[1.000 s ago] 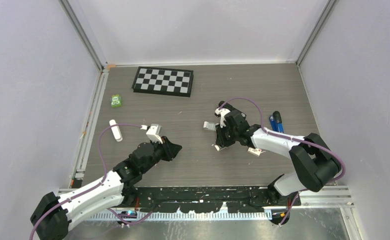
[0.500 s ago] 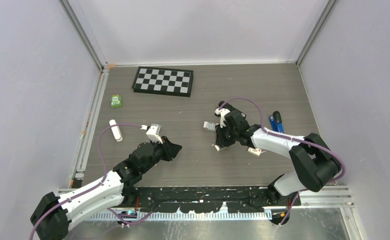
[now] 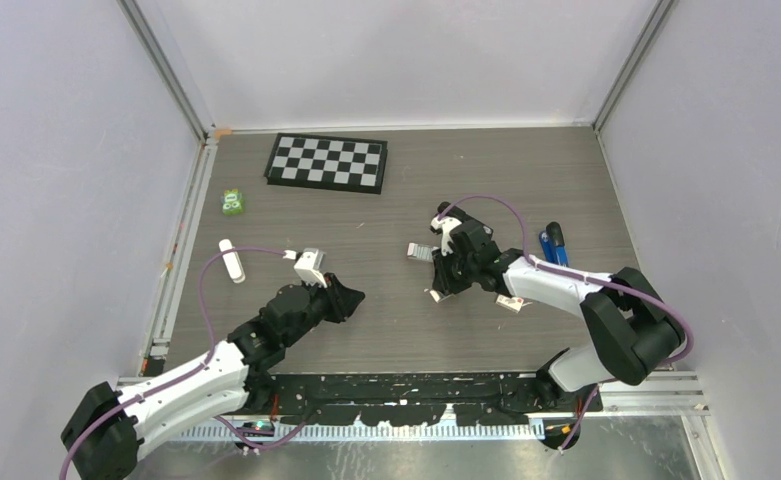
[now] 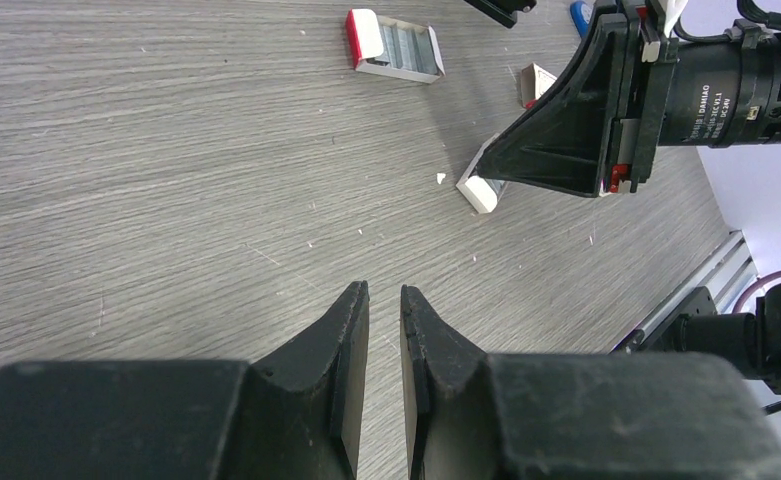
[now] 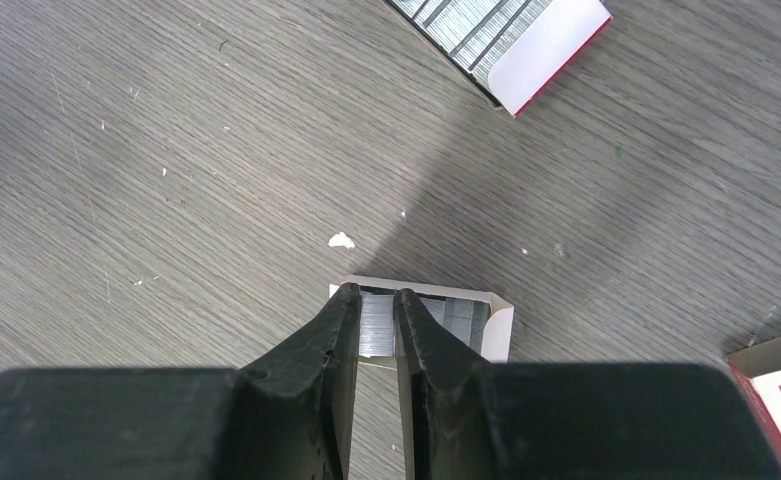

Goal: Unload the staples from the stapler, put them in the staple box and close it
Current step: Place the staple in the staple box.

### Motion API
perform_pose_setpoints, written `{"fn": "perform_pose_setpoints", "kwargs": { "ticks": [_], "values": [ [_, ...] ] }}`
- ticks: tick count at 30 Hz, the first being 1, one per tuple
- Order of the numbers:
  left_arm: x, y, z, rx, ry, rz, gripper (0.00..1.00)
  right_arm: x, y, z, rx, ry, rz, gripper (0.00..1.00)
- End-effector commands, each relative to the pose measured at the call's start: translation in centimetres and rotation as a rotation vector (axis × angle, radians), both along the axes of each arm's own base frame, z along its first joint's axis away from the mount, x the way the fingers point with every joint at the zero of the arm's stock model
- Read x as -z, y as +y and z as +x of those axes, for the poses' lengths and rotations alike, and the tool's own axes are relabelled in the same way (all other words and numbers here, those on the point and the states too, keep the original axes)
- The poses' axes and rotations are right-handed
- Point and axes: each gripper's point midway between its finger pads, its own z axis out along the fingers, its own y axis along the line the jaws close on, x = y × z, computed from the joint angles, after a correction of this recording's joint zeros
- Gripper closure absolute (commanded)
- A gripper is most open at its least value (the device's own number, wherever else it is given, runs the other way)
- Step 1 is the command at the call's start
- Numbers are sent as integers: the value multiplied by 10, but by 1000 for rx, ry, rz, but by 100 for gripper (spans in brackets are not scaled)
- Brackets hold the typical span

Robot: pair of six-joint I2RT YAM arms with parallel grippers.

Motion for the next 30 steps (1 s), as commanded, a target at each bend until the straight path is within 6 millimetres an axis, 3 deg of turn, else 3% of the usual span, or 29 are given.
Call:
{"fn": "perform_pose_setpoints", "kwargs": {
  "ticks": [1,30],
  "values": [
    [-23,-8,6,6,-54,-53,80,-20,5,11,11,-60,27,76],
    [-25,-8,5,10,-55,-55,80,-24,1,13,36,-58,30,75]
  ]
}}
